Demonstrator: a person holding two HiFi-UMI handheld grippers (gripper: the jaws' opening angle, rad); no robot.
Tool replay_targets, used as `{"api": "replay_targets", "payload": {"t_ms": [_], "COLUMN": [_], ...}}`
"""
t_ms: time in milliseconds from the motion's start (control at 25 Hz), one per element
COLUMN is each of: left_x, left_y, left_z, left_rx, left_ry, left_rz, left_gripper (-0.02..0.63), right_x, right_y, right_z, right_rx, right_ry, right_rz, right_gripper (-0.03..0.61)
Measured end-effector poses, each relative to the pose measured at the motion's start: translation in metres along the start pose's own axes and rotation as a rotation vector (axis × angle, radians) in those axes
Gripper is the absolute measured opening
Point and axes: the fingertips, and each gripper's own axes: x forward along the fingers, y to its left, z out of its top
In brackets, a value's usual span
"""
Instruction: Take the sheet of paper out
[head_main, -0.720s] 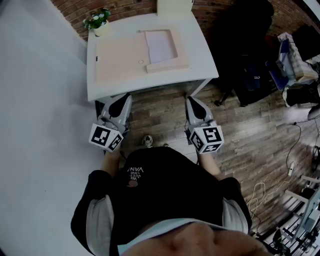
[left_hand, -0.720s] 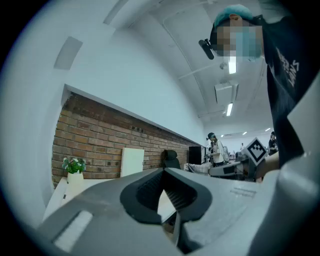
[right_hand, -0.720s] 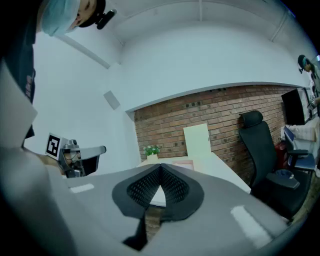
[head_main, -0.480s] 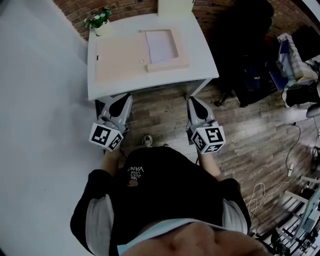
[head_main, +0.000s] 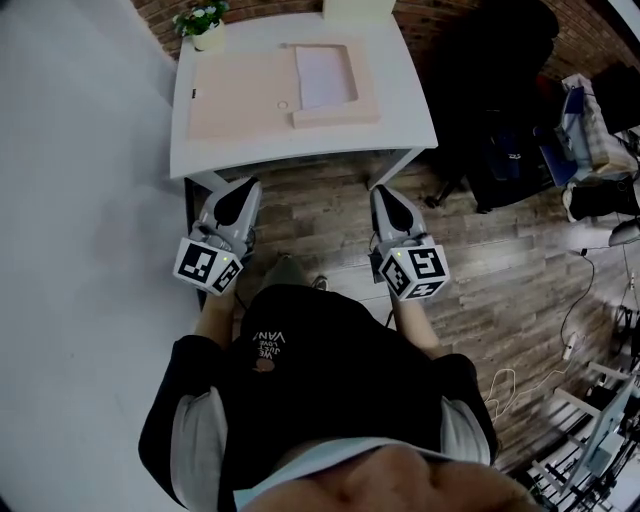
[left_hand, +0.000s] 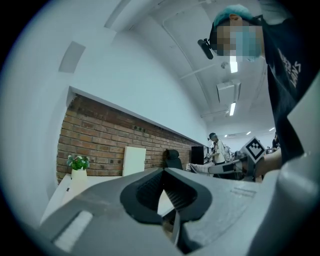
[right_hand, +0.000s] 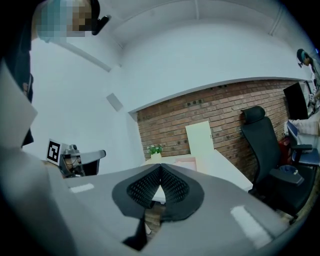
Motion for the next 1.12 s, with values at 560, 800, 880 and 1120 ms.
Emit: {"api": "replay_targets", "payload": {"t_ms": [560, 800, 880, 1120], "left_x": [0.004, 0.031, 0.039, 0.063], "left_y": [0.035, 0.079, 0.096, 0.14], "left_z": [-0.015, -0.012, -0.013, -0.01], "left_rx": [-0.068, -0.055, -0.041, -0.051], "left_ry": [0.008, 0.013, 0.017, 0.027], "left_rz": [0.023, -0.029, -0.056, -0.101], "left_gripper": [-0.008, -0.009, -0.009, -0.008], "right_x": [0.024, 0.065, 0.083, 0.127], "right_y": [-0.009, -0.011, -0.01, -0.009], "right_z": [-0.003, 0.005, 0.007, 0.014], "right_rx": [0.011, 0.022, 0.026, 0.035], "right_ry": [0.002, -0.012, -0.018, -0.036], "right_rz": [-0.018, -0.069, -0.082, -0.121], "right_gripper": [0.002, 0.002, 0.002, 0.002]}}
